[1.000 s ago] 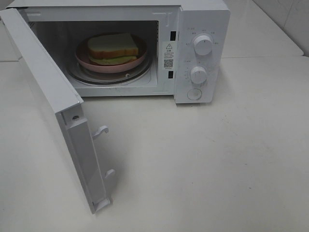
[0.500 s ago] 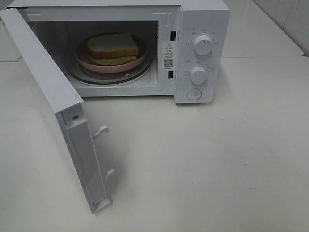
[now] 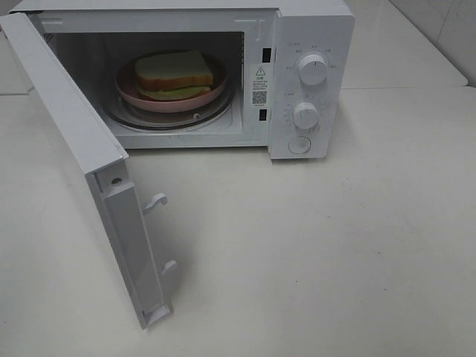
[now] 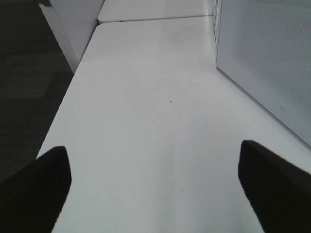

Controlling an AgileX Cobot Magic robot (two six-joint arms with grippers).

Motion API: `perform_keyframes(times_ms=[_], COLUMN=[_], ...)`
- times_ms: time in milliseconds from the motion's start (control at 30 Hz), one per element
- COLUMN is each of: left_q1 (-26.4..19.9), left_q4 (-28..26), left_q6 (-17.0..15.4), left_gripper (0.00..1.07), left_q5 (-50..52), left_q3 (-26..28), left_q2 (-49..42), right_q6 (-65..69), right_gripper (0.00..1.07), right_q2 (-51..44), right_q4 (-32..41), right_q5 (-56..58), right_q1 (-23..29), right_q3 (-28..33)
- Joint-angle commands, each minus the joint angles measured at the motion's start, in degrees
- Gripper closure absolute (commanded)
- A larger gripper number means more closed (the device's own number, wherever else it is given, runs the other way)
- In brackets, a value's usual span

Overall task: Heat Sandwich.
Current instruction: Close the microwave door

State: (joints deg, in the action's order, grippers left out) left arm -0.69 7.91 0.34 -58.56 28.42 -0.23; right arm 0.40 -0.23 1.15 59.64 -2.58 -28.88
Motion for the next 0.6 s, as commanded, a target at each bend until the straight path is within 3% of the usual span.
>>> perform_keyframes(times_ms=[33, 400, 600], left_q1=[-0.1, -0.1, 0.1], left_q4=[0.1, -0.4, -3.7], left_q6=[1.3, 1.3, 1.3], left_gripper=[0.2, 0.2, 0.2], left_q5=[5.2, 20.3, 29.6], left_q3=[0.9, -1.7, -4.8], left_q2=[-0.2, 5.3, 11.1], right_q6=[0.1, 0.3, 0.3], right_gripper=[0.42, 0.42, 0.42], right_q2=[-1.5, -1.5, -1.5], right_q4=[-0.1, -0.1, -0.2], right_q5=[-0.2, -0.2, -0.2], right_q1=[0.1, 0.1, 0.1], right_q3=[0.1, 0.1, 0.1])
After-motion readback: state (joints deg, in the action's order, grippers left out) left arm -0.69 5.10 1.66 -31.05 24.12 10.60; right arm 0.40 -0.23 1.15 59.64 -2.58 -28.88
